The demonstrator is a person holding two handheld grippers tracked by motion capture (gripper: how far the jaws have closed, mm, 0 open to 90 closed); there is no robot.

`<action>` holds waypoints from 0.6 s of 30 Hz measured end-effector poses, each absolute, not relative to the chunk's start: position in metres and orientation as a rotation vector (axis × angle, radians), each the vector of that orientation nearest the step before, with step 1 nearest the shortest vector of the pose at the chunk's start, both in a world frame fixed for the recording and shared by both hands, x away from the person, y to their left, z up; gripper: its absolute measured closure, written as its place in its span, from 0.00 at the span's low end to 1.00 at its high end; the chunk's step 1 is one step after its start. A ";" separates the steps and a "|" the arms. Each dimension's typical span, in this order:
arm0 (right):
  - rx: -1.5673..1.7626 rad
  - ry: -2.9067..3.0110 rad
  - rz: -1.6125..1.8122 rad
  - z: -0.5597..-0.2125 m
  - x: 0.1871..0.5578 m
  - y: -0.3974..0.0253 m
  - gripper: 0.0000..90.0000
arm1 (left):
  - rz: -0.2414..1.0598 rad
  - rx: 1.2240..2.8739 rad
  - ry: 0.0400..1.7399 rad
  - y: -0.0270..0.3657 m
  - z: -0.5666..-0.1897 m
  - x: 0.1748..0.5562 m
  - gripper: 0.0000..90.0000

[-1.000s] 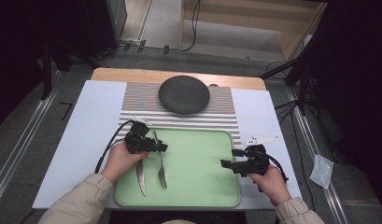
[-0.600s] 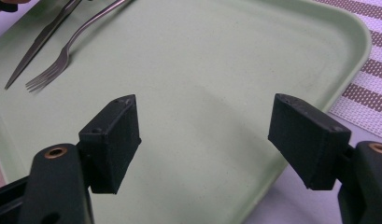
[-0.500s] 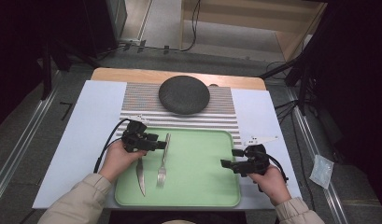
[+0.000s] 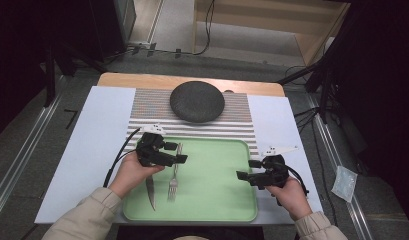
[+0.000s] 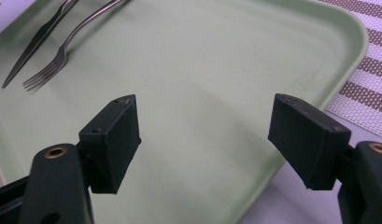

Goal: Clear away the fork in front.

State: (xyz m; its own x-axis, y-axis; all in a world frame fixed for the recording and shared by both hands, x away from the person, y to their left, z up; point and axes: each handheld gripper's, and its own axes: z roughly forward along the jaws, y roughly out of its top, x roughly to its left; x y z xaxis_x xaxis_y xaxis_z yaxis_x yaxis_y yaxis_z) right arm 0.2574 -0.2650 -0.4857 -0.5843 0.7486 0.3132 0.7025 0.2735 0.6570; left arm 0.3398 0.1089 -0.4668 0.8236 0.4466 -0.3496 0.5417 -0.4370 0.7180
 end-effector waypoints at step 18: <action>1.407 2.450 1.223 -0.486 0.256 -0.266 0.25 | -0.226 2.233 0.697 0.089 -0.480 0.338 0.73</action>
State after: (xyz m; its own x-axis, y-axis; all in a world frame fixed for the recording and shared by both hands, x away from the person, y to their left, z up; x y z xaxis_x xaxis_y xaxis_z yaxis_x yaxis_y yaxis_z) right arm 0.2561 -0.2656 -0.4857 -0.5807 0.7515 0.3130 0.7019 0.2674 0.6601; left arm 0.3378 0.0890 -0.4798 0.8344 0.4118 -0.3663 0.5483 -0.5528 0.6275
